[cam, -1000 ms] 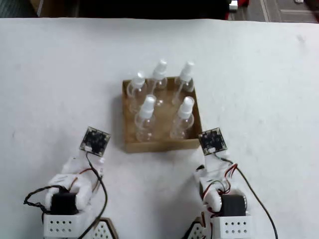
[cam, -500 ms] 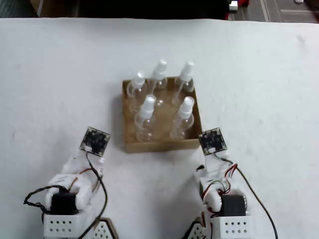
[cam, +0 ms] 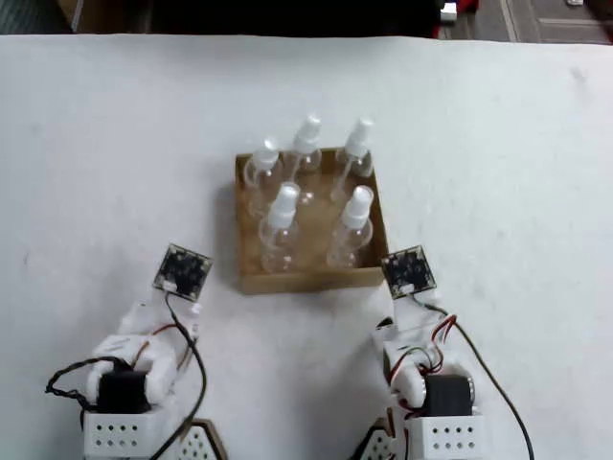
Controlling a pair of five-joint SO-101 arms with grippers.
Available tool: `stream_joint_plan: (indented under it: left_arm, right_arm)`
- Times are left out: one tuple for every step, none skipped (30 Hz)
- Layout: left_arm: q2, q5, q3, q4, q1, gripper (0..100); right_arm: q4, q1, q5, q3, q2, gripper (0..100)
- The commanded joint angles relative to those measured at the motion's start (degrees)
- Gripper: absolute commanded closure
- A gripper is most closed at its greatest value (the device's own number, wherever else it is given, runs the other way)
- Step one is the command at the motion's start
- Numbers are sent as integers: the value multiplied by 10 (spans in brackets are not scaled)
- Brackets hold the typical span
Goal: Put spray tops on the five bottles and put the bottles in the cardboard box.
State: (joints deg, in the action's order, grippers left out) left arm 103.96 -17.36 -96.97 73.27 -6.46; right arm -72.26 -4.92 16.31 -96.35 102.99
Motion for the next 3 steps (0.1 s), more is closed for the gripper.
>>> stream_joint_plan:
  left_arm:
    - [5, -1, 0, 4, 7, 976]
    - [5, -1, 0, 4, 7, 976]
    - [5, -1, 0, 4, 7, 976]
  right_arm:
    - [-4, 4, 4, -5, 1, 981]
    - [-4, 4, 4, -5, 1, 981]
    - [-4, 4, 4, -5, 1, 981]
